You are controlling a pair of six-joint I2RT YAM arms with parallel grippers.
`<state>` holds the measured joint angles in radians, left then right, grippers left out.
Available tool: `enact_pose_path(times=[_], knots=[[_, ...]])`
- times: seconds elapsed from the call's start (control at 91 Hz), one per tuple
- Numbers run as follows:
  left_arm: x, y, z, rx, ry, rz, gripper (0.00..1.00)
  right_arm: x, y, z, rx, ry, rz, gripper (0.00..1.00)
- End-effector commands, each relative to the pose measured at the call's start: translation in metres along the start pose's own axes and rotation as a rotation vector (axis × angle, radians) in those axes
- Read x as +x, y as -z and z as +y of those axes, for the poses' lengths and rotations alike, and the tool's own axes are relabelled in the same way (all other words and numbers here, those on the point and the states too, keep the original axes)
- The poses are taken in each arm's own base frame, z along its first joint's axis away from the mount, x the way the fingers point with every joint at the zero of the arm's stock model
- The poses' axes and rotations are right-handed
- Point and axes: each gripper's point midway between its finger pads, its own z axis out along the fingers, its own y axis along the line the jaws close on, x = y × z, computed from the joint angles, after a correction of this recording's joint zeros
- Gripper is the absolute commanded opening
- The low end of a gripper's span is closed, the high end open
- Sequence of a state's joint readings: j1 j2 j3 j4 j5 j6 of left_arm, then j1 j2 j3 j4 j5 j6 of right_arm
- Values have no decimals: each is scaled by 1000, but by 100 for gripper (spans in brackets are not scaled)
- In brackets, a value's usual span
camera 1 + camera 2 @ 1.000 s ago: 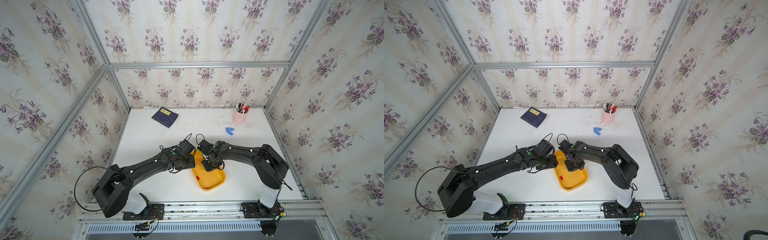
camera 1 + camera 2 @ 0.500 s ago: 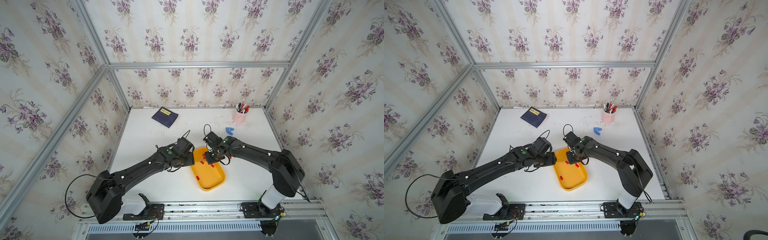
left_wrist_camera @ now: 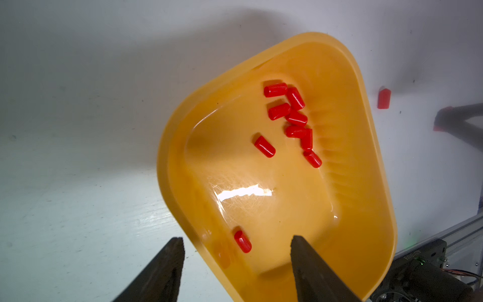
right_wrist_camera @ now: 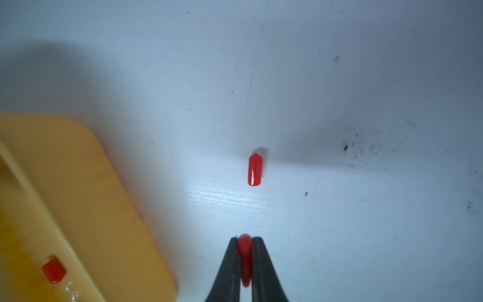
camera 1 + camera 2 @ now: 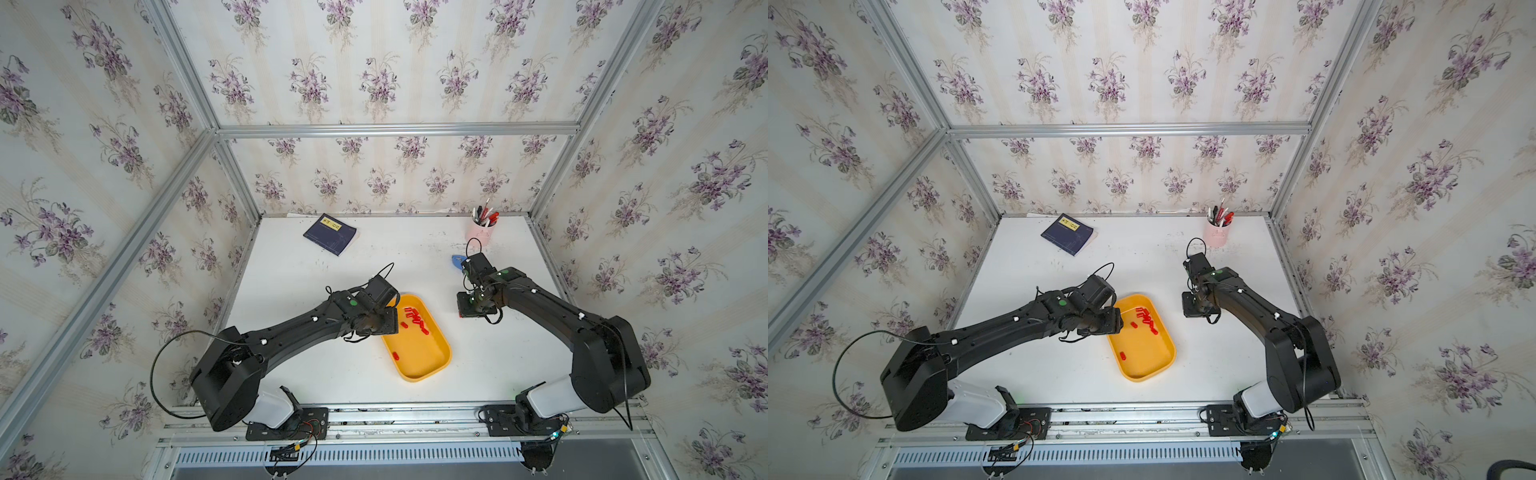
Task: Take the screw protection sleeves out of the storage box
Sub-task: Place the screw protection sleeve at the center of the board.
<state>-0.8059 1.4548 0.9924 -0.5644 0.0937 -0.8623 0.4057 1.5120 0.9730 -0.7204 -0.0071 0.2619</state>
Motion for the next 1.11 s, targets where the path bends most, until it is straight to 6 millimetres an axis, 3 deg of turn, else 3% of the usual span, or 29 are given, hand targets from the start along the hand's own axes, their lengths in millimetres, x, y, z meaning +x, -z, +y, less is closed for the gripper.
enact_pose_path(times=[0.0,0.242,0.637,0.78,0.945,1.099], knots=[[0,1,-1,1,-22,3,69,-10,-12,-12,50,11,-21,13],[3,-1,1,-9,-22,12,69,-17,-39,-24,104,11,-1,13],[4,-4,5,-25,-24,15,69,-25,-55,-33,122,0,0,17],[5,-5,7,-34,-28,19,69,-26,-55,-34,117,-7,3,27],[4,-3,6,-34,-28,13,69,-32,-37,-37,114,-34,-32,41],[4,-1,7,-34,-23,9,69,-47,10,-33,96,-52,-132,46]])
